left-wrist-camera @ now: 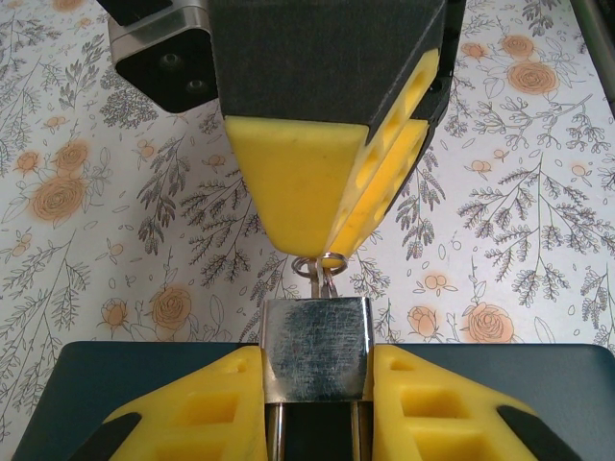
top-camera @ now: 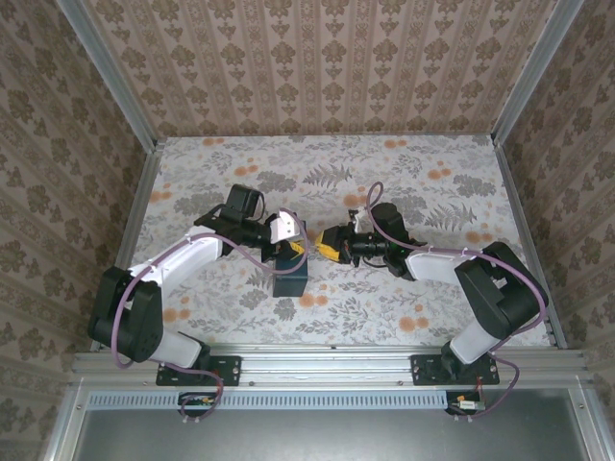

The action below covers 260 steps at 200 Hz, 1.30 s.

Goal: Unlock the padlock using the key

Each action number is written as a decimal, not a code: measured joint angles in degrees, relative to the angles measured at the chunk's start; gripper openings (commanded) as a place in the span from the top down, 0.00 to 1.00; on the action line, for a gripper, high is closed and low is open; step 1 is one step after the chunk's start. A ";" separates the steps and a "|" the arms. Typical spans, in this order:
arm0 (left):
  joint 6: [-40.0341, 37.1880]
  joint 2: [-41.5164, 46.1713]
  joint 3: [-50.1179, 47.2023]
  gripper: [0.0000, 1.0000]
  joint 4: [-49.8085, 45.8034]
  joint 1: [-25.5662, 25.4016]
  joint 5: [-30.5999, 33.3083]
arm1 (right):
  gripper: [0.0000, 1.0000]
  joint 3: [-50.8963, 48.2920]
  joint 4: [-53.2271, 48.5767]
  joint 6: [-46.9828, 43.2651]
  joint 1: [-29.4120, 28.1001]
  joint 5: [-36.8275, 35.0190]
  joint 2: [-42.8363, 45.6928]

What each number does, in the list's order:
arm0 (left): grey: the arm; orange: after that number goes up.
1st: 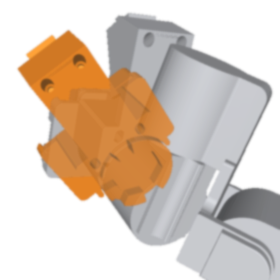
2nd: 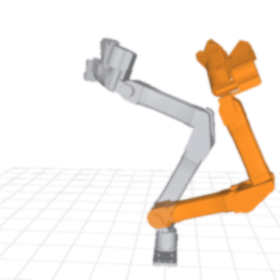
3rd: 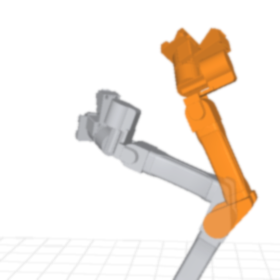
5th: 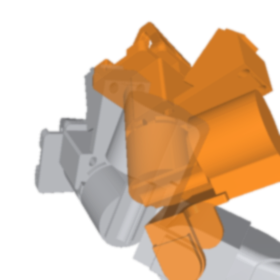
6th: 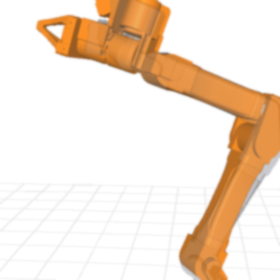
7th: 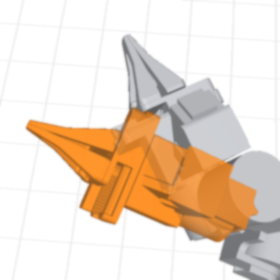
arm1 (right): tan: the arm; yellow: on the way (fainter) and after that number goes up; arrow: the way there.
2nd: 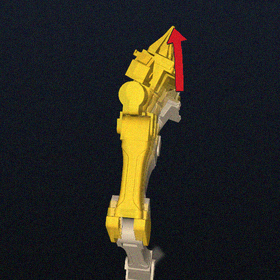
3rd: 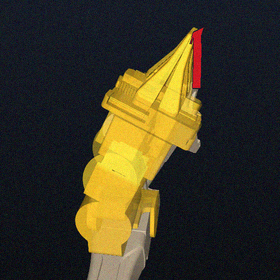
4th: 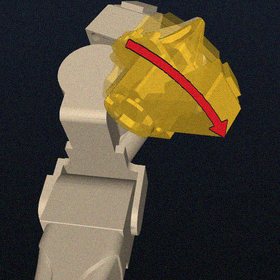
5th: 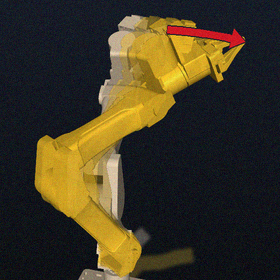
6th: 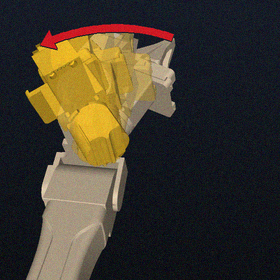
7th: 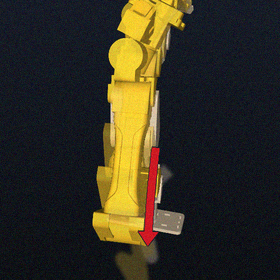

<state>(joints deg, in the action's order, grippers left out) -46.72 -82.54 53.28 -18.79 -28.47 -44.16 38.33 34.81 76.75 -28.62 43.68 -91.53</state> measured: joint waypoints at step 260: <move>0.22 0.00 0.00 0.76 0.02 1.11 -0.20 | 0.98 0.94 10.75 5.22 -1.16 -0.72 -5.01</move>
<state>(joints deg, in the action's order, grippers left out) -46.50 -82.54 53.28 -18.76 -27.35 -44.36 39.27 45.56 81.97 -29.78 42.96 -96.53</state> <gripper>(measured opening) 0.242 0.067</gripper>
